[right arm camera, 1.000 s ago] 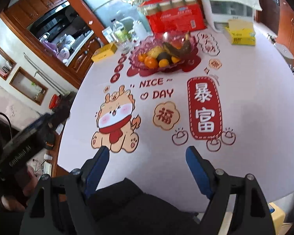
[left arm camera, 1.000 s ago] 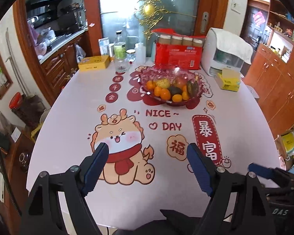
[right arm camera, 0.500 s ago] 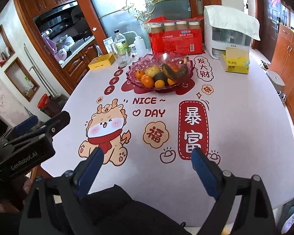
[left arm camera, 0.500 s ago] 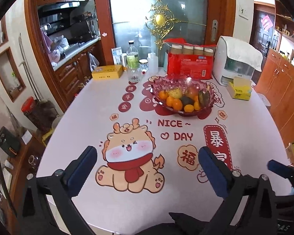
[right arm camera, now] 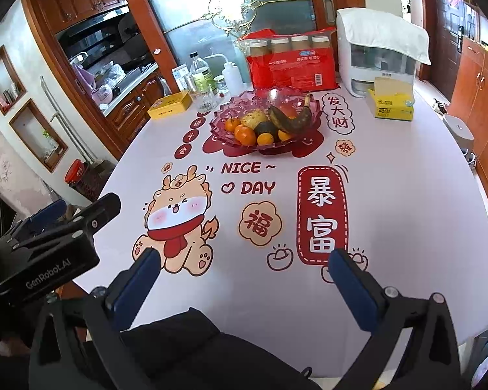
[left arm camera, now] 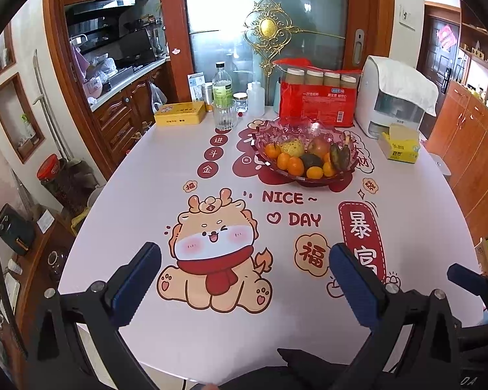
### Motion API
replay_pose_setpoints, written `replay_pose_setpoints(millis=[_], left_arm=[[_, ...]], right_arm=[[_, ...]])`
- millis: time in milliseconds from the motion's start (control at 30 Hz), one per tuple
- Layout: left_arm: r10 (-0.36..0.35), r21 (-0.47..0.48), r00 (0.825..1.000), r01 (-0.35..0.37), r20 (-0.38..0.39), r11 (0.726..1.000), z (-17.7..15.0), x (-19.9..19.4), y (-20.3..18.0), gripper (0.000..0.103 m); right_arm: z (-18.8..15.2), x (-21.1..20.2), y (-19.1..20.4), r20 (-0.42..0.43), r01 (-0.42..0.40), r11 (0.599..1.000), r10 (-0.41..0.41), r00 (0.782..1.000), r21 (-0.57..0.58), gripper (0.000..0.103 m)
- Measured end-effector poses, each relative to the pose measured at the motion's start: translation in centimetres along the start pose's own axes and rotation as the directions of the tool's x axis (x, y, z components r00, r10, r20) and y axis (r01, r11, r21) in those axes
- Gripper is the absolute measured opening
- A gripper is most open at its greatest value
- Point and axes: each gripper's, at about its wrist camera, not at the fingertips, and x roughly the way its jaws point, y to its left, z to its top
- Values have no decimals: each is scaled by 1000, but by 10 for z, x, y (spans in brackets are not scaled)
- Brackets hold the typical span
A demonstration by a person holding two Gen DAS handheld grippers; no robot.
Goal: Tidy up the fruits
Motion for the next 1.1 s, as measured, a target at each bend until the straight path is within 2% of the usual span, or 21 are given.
replay_pose_setpoints(millis=[600, 1100], left_arm=[[-2, -12, 1000, 2, -6, 1000, -6, -3, -6, 103], [-20, 21, 1000, 21, -22, 1000, 0, 4, -9, 103]], right_arm=[[-3, 2, 3, -20, -9, 999, 9, 1000, -31, 103], [-3, 6, -1, -22, 8, 1000, -8, 1000, 4, 103]])
